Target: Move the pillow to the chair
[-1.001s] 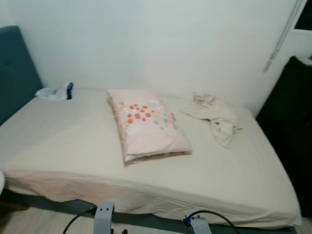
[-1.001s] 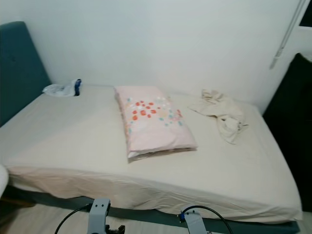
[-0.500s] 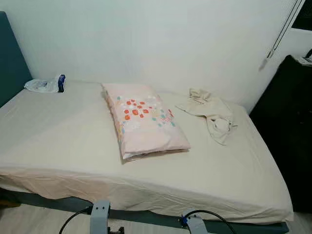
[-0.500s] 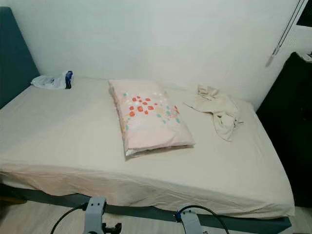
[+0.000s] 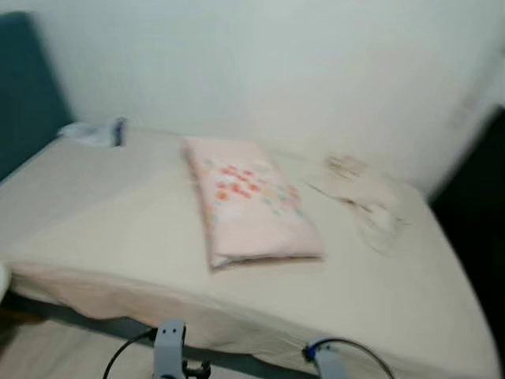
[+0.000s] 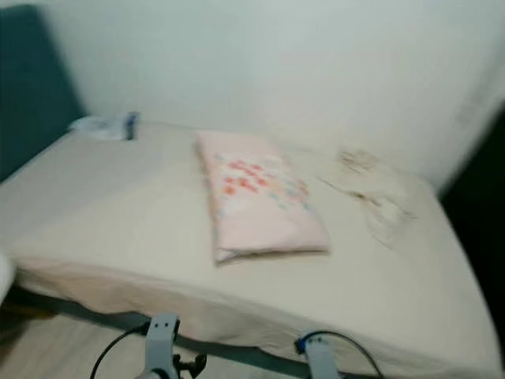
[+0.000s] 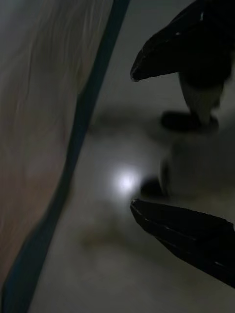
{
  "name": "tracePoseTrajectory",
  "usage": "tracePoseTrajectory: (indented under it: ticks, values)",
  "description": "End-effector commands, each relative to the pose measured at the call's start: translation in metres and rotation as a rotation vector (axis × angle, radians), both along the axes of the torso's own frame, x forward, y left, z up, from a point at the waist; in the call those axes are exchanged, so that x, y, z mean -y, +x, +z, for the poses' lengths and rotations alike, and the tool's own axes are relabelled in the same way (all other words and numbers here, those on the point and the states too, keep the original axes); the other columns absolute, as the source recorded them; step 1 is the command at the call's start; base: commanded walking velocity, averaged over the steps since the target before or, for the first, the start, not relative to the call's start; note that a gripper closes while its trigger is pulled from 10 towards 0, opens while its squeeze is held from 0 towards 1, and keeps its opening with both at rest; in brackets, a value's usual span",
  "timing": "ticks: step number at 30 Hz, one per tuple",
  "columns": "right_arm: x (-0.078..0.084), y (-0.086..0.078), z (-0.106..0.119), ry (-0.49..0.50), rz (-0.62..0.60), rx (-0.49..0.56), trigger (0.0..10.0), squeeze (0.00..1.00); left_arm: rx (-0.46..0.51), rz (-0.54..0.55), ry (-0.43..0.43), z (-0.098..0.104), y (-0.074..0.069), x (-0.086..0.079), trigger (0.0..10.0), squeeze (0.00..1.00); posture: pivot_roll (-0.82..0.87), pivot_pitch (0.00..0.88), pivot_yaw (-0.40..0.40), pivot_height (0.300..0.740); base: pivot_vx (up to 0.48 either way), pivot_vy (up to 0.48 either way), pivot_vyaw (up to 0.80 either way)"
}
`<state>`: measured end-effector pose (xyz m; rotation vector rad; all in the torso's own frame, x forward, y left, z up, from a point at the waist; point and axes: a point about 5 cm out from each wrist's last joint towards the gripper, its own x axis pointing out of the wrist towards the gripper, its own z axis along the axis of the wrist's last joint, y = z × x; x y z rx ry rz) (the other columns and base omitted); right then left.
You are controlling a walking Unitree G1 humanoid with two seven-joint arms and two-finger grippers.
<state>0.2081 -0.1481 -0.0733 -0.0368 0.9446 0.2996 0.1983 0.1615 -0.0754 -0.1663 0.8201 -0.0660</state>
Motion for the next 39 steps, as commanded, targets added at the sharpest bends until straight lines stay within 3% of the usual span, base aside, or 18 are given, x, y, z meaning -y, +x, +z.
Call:
tracePoseTrajectory:
  ticks: [1,12,17,25,29,31,32,34,39]
  values:
    - [0.01,-0.012,-0.006,-0.007,-0.035,-0.037,10.0,0.0,0.012,-0.014,-0.027,0.001,0.003,0.012,10.0,0.0,0.14,0.0,-0.087,0.74,0.382,0.0,0.74]
    - [0.021,-0.016,-0.009,-0.108,-0.08,-0.054,10.0,0.0,0.007,-0.029,-0.03,0.001,0.003,0.014,10.0,0.0,0.14,0.0,-0.084,0.74,0.359,0.0,0.0]
    - [0.025,-0.015,-0.008,-0.131,-0.115,-0.046,10.0,0.0,0.003,-0.028,-0.029,0.0,0.001,0.014,10.0,0.0,0.14,0.0,-0.084,0.74,0.0,0.0,0.0]
    - [0.032,-0.001,-0.001,-0.133,-0.205,0.0,10.0,0.0,0.0,-0.03,-0.024,-0.001,-0.001,0.013,10.0,0.0,0.14,0.0,-0.082,0.74,0.0,0.0,-0.6]
    - [0.043,0.044,0.031,-0.051,-0.369,0.176,10.0,0.0,0.019,0.0,0.0,0.0,0.0,0.005,10.0,0.0,0.13,0.0,-0.073,0.74,0.0,0.0,-0.4]
    - [0.045,0.052,0.037,-0.03,-0.396,0.205,10.0,0.0,0.022,0.009,0.007,0.001,0.0,0.003,10.0,0.0,0.13,0.0,-0.071,0.74,0.0,0.0,0.0]
    - [0.049,0.069,0.052,0.048,-0.468,0.268,10.0,0.0,0.024,0.031,0.026,0.0,-0.001,-0.004,10.0,0.0,0.13,0.0,-0.066,0.74,0.0,0.0,0.0]
    - [0.05,0.075,0.057,0.087,-0.499,0.291,10.0,0.0,0.024,0.038,0.035,0.0,-0.002,-0.006,10.0,0.0,0.13,0.0,-0.063,0.74,0.0,0.0,0.0]
    - [0.053,0.102,0.085,0.336,-0.662,0.372,10.0,0.0,0.039,0.108,0.11,0.003,-0.002,-0.03,10.0,0.0,0.13,0.0,-0.054,0.74,0.0,0.0,0.0]
